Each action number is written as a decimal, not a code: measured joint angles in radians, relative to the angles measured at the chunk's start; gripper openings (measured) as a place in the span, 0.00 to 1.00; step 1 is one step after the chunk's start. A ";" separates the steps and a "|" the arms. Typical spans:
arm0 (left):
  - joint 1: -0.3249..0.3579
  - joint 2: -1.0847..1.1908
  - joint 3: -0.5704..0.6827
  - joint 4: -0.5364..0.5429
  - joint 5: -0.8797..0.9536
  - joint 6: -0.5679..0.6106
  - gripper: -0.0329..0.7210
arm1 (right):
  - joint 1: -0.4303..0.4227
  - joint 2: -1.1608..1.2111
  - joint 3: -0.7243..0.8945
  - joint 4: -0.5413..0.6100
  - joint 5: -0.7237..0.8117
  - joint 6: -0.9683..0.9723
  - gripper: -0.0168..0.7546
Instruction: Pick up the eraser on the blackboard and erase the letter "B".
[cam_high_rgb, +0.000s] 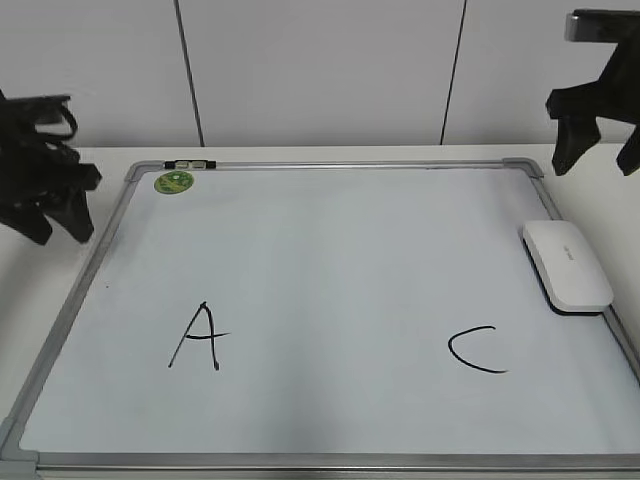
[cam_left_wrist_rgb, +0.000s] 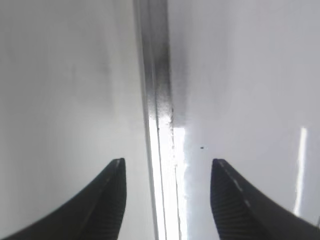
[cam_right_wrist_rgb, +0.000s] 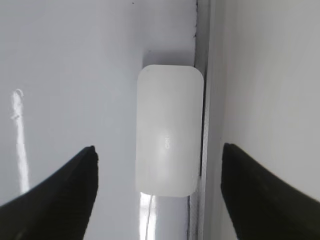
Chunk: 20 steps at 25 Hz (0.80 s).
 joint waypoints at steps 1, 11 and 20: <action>0.000 -0.019 -0.024 0.000 0.026 0.000 0.56 | 0.000 -0.014 -0.001 0.004 0.007 -0.002 0.78; 0.000 -0.187 -0.118 0.014 0.217 -0.004 0.57 | 0.000 -0.193 -0.002 0.032 0.052 -0.025 0.78; -0.017 -0.356 -0.115 0.033 0.234 -0.054 0.57 | 0.000 -0.402 -0.002 0.097 0.066 -0.039 0.77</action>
